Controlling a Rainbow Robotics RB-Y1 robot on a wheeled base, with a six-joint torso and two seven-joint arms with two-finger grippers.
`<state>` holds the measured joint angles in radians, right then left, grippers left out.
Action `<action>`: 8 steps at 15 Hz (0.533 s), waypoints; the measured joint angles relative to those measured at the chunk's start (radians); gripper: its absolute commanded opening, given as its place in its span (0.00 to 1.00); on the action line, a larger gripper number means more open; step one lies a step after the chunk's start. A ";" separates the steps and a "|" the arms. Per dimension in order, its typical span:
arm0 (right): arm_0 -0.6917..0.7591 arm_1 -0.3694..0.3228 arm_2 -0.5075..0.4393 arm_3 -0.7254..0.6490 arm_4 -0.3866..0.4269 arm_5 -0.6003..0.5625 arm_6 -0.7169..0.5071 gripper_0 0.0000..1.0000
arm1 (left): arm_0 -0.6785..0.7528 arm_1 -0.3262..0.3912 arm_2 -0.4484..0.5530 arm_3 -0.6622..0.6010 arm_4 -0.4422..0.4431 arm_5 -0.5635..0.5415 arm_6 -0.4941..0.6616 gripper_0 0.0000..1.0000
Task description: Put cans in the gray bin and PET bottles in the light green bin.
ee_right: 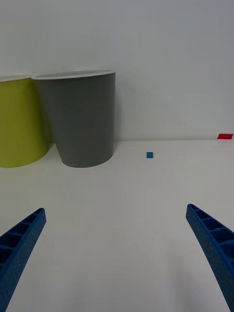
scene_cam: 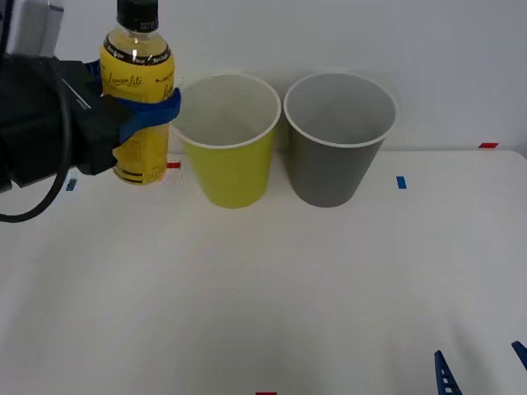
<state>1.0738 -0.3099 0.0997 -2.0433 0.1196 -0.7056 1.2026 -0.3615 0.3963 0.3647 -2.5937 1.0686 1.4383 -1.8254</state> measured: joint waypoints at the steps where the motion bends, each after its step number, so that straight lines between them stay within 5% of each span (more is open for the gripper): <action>1: 0.000 0.000 0.000 0.000 0.000 0.000 0.000 1.00 | -0.024 -0.015 0.012 0.005 -0.006 0.020 0.046 0.00; 8: 0.000 0.000 0.000 0.000 0.000 0.000 0.000 1.00 | -0.258 -0.066 0.040 0.260 -0.047 0.043 0.133 0.00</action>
<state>1.0738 -0.3099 0.0997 -2.0433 0.1196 -0.7056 1.2026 -0.6194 0.3304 0.4047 -2.3334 1.0215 1.4808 -1.6921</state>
